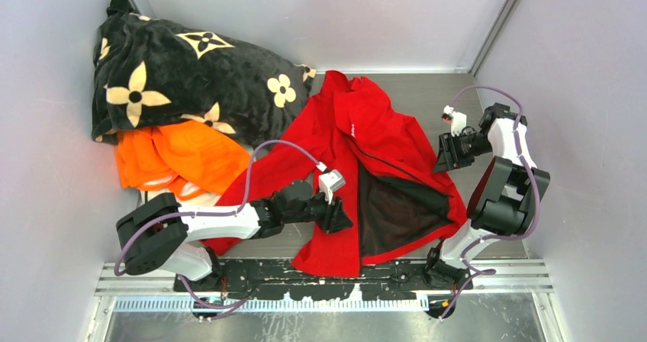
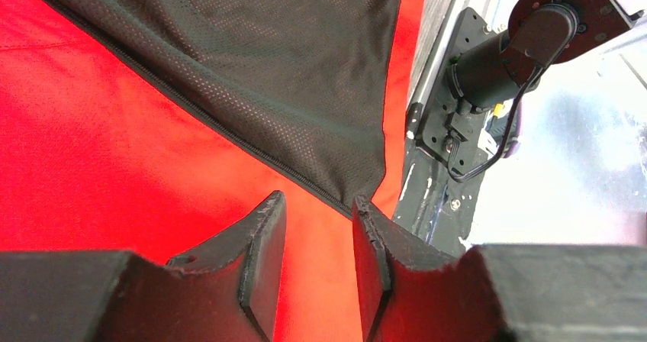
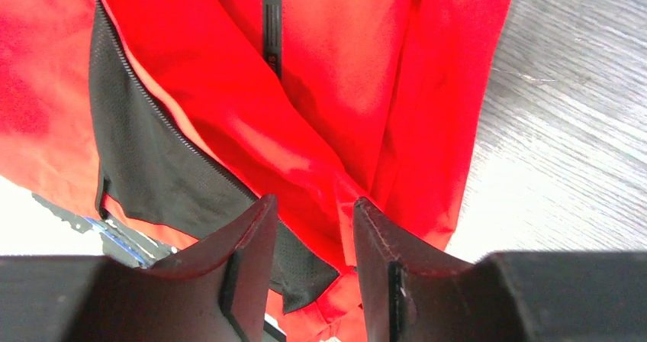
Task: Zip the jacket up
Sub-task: Adjust the jacket at the center of the board.
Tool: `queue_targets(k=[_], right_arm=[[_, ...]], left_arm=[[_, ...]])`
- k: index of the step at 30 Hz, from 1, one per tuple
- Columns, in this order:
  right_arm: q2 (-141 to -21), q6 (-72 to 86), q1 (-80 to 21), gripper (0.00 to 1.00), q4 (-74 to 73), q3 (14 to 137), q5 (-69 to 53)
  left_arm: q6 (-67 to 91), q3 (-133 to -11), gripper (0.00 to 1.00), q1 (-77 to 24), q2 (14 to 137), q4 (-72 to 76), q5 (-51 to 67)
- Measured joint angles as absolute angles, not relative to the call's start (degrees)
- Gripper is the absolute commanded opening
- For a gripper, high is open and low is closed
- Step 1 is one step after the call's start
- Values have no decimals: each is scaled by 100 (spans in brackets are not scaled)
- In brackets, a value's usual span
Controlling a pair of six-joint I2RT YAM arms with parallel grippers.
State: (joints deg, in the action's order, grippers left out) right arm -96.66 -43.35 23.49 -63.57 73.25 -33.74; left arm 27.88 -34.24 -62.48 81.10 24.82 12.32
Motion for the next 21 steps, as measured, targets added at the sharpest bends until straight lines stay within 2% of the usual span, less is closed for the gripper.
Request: queue_targets(k=[9,17,18,21], right_arm=[[-8853,-4560,2349,60,-6639,7336,-3583],[-8099,-6055,2349,63,-7832,7328,-4580],[-8044,-6333,2346,64,-8018,7293,-4770],[-7985,-7142,2344,70,-8519,7100,-5234]], left_arm=[[2805,-3424,38,-6211,8125,2650,1374],[2480,-3542,40,-6169,7738,1973,1302],[2370,-3592,42,-6169,7596,1789,1249],[2154,-3640,64,-6139,7159,1426,1048]])
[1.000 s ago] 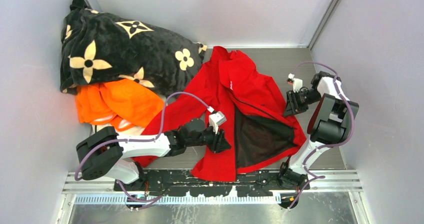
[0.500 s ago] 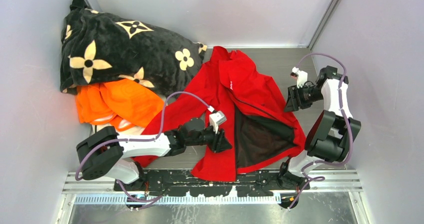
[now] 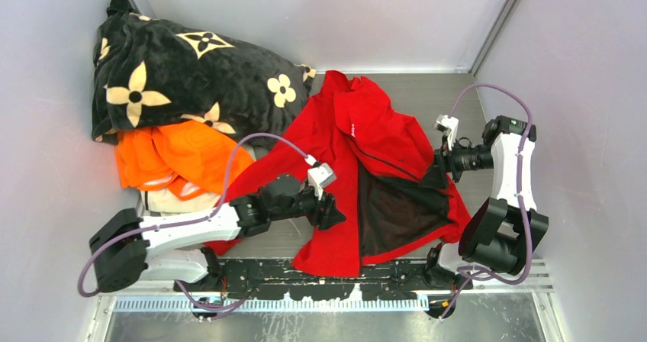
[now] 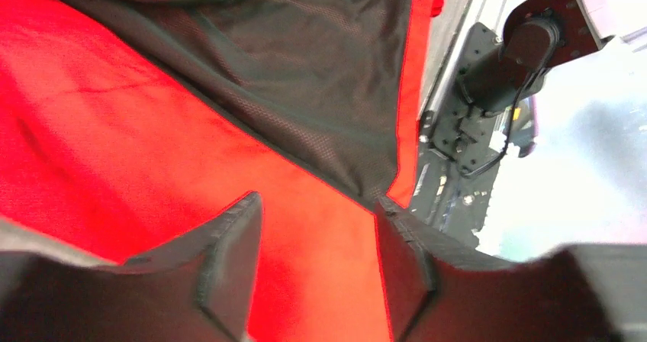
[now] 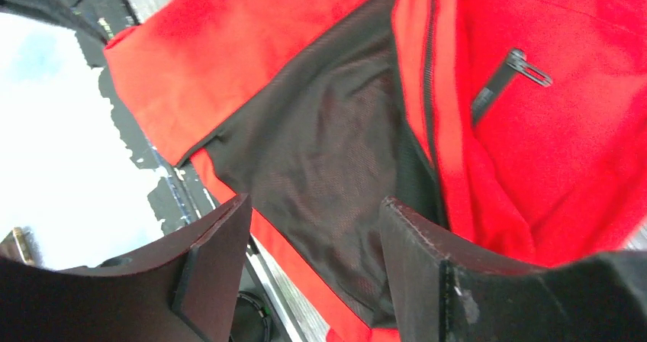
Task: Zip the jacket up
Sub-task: Pick up the jacket from the center of the board.
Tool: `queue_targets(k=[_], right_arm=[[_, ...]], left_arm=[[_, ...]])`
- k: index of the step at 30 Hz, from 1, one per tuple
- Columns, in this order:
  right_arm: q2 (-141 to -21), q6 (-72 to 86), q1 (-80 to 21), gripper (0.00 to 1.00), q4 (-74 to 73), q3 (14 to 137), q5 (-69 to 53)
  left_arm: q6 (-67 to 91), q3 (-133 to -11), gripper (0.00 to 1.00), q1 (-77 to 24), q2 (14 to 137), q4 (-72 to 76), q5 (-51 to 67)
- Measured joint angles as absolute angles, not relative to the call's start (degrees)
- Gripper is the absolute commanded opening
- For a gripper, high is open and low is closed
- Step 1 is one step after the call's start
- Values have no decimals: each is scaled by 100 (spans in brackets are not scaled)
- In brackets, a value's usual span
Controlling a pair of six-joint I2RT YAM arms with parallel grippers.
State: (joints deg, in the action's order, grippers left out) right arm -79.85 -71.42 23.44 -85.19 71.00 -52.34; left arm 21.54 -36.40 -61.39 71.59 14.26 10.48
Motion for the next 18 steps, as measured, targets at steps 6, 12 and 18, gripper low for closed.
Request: queue_targets(k=[6,12,18], right_arm=[[-8055,-8191,2331,87,-9144,6912,-5883],[-8044,-8066,2228,90,-9017,6711,-6075],[-7478,-6222,1509,92,-7550,6165,-5468]], left_arm=[[1874,-3562,89,-6069,6049,873,548],[1732,-3240,82,-6034,5544,908,718],[1433,-3138,78,-6036,6007,915,1605]])
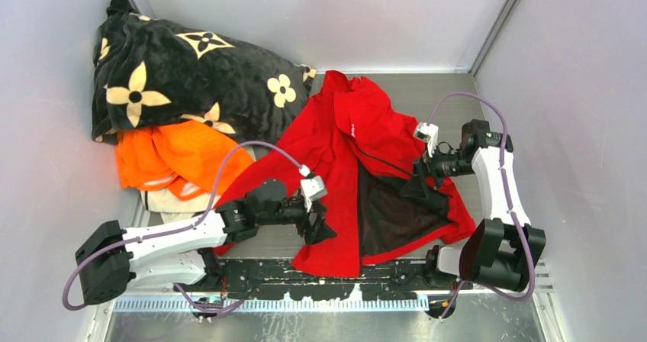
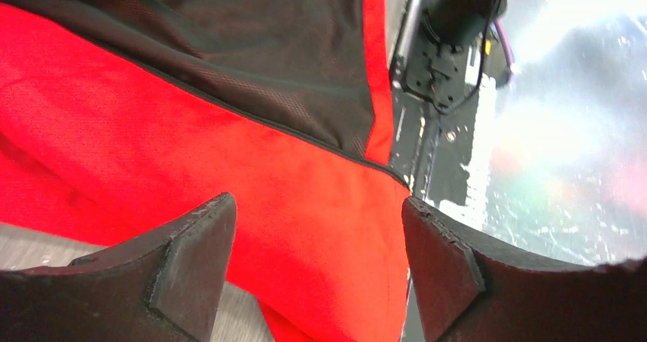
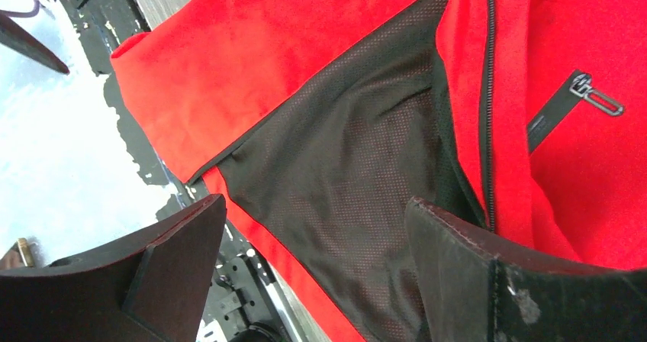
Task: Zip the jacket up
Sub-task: Pick up the jacket from the center of the board.
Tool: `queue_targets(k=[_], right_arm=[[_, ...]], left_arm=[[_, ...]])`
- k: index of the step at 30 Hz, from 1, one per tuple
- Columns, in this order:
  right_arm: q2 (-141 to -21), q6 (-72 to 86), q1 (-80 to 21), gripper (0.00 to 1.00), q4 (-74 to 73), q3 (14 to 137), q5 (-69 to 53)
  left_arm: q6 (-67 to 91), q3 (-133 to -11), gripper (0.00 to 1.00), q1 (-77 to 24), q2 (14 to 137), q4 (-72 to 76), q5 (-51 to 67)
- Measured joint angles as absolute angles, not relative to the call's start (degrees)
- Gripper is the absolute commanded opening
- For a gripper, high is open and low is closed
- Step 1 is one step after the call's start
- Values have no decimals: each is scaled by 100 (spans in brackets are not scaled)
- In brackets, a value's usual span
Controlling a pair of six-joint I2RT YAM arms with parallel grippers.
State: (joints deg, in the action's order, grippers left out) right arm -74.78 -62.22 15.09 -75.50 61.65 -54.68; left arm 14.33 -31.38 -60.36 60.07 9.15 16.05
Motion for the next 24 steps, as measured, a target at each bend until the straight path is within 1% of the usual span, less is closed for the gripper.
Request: queue_targets(k=[2,6,9,12,15,24], right_arm=[[-7279,-5795,1315,92,-7290,6064,-5339],[-7085,-5297,1286,92,-6886,5854,-5277],[-6932,-5063,1286,92,-6622,5572,-5328],[-6816,-4921,1286,92,-6438,5367,-5441],[-6694,-4836,1286,92,-6296,5253,-5524],[-6215,-4757,1286,92,-6139,5151,-5607]], left_arm=[[1315,-3135,77,-6036,6169,937,1896],[1044,-3092,77,-6182,6375,1041,2209],[613,-3020,76,-6692,6425,1068,2104],[32,-3002,75,-7498,6549,1020,1758],[-443,-3002,75,-8073,6790,869,1345],[-1463,-3371,72,-8927,8193,526,-242]])
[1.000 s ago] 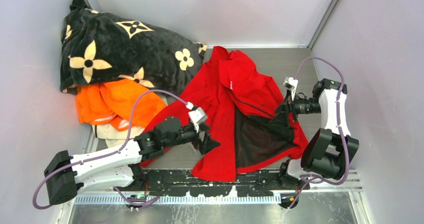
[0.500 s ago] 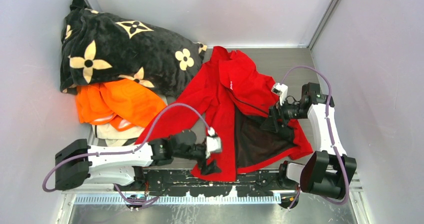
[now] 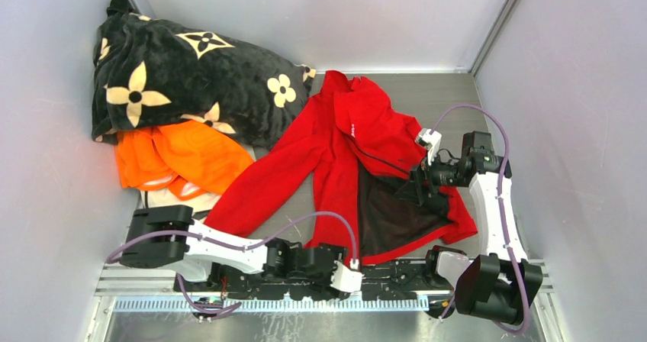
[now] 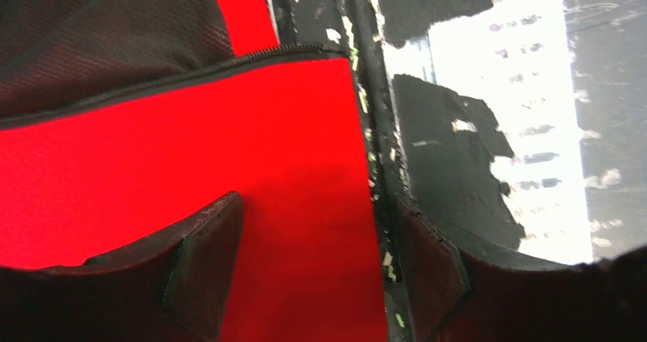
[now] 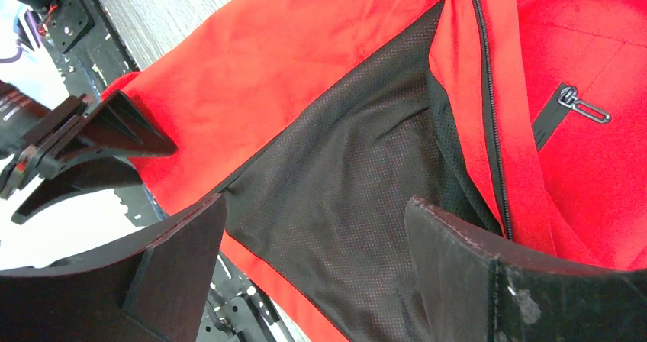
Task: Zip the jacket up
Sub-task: Pick up the jacket from the center of the board.
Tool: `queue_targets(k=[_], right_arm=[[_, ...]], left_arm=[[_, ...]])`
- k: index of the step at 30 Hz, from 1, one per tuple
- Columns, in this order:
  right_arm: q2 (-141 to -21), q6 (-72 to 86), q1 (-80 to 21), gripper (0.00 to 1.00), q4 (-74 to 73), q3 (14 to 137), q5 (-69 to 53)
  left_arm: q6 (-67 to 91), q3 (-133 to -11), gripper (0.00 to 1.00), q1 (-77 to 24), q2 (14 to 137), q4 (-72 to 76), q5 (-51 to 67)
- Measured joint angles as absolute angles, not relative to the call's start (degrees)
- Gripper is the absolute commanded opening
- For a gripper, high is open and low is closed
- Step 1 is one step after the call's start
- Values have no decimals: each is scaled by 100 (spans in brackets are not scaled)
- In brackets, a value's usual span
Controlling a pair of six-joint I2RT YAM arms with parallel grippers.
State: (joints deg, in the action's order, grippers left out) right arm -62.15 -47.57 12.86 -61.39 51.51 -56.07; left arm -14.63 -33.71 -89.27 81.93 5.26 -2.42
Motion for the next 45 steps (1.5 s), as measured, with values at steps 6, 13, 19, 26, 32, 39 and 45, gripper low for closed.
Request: queue_targets(k=[6,13,19,26,32,39,45], right_arm=[[-6042,-4759,1286,92,-6132,5142,-5686],[-6034,-4762,1286,92,-6141,5137,-5776],[-6117,-4668,1179,90,-6154,5098,-5852],[-6842,-3575,353,86,-5627,5052,-6047],[-7432,-1846,34,82,-4456,4803,-6381],[-7561,226,21,83,-3065,4595,-6420],[-7474,1597,23,83,-2213,4466,-6302]], left_arm=[[-1772,-3658,48,-9161,8552,558,-1063],[-1833,-3675,0,-9155,8646,526,-1555],[-1544,-3677,0,-9041,8615,574,-1638],[-301,-3701,0,-8023,8110,928,-1415],[965,-3708,0,-7443,7981,1455,-1269],[3083,-3708,0,-6820,8014,1643,-1406],[4556,-3811,0,-6080,8235,1535,-1476]])
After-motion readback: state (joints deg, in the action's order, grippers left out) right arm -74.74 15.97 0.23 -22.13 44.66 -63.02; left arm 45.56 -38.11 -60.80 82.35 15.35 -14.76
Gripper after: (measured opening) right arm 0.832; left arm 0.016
